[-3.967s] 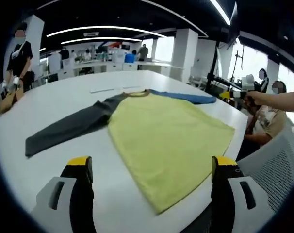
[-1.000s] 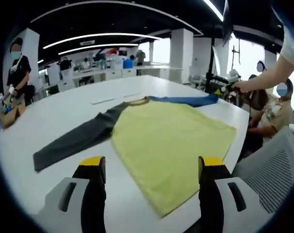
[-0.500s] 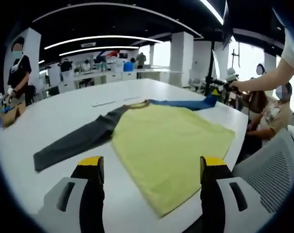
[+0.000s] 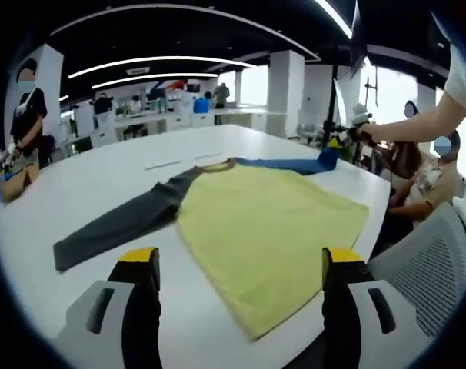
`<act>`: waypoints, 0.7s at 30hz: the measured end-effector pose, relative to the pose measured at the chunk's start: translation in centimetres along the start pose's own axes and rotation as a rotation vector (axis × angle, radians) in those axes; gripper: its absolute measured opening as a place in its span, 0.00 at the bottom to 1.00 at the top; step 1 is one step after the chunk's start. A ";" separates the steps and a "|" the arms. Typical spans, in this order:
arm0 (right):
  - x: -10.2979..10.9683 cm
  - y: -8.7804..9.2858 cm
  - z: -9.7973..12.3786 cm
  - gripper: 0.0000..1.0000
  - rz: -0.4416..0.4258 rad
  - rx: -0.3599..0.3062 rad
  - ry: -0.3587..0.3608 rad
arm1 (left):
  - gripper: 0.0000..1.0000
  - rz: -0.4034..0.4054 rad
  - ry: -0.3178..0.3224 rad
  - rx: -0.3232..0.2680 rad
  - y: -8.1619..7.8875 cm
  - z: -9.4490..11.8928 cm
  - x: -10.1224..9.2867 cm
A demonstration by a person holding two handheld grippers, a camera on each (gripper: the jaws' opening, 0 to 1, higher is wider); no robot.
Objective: Fold the garment on the visible template until the final outline fits inside the template.
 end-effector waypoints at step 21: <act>5.9 0.8 -1.3 0.00 0.071 0.031 -0.074 | 0.85 0.004 0.017 -0.015 -0.3 -0.1 -0.7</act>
Point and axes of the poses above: the point that each gripper's makers call its tool centre point, and the gripper's own axes: z roughly backward along the fingers, x roughly to its left, y roughly out of its underside, the point moved 1 cm from there along z, roughly backward along the fingers, and after that the axes turned 12 degrees about -z, right-handed, at the moved point
